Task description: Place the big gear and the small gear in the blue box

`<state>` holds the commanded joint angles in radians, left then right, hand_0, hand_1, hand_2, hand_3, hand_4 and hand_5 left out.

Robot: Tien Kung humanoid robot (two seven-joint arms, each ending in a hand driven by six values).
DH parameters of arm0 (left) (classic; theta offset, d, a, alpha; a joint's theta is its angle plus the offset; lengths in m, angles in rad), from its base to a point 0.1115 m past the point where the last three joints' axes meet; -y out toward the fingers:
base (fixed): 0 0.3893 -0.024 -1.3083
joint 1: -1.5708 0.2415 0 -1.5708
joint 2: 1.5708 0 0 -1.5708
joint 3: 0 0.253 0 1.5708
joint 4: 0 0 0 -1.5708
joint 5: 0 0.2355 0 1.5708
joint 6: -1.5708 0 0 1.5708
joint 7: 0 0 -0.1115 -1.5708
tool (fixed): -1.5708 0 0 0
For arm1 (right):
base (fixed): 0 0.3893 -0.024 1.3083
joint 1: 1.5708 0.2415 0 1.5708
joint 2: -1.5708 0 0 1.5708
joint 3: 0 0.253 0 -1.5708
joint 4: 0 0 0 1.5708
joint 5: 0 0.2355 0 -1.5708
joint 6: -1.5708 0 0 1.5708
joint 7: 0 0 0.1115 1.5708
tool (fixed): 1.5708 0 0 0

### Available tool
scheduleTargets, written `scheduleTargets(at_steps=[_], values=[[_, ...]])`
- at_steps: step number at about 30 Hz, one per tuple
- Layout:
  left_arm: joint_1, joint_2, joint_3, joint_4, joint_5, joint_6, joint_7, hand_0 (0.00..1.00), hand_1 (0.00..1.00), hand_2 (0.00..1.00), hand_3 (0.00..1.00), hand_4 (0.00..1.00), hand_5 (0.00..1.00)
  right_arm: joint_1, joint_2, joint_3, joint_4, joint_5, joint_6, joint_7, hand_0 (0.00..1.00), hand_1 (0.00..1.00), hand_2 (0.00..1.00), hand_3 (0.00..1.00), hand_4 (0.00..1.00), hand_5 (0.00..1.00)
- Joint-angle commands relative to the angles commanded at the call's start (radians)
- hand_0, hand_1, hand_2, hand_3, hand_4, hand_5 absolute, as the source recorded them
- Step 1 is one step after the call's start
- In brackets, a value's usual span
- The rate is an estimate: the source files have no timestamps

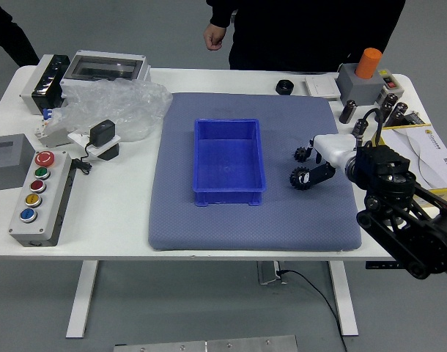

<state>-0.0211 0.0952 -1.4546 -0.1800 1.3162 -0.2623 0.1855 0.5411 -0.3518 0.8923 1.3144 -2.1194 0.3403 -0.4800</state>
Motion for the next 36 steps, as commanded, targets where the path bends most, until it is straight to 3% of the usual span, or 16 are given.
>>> scheduleTargets(at_steps=[29,30,35,36], values=[[0.000,-0.007,0.000,0.000,0.001,0.000,0.001,0.847,0.818,0.826,0.859,0.743,0.297,0.009,0.048,-0.042,-0.135,-0.017,-0.092,0.047,0.585,0.538,0.621,0.691,0.953,0.502],[0.000,-0.007,0.000,0.000,0.001,0.000,0.001,0.847,0.818,0.826,0.859,0.742,0.296,0.009,0.050,-0.042,-0.138,-0.017,-0.095,0.048,0.579,0.520,0.596,0.651,0.906,0.478],[0.000,-0.008,0.000,0.000,0.001,0.000,0.001,0.847,0.818,0.826,0.859,0.742,0.296,0.008,0.055,-0.046,-0.153,-0.017,-0.113,0.058,0.579,0.520,0.596,0.651,0.906,0.478],[0.000,-0.008,0.000,0.000,0.002,0.000,0.001,0.847,0.817,0.826,0.859,0.742,0.296,0.008,0.056,-0.047,-0.155,-0.018,-0.116,0.059,0.585,0.493,0.538,0.604,0.834,0.430]])
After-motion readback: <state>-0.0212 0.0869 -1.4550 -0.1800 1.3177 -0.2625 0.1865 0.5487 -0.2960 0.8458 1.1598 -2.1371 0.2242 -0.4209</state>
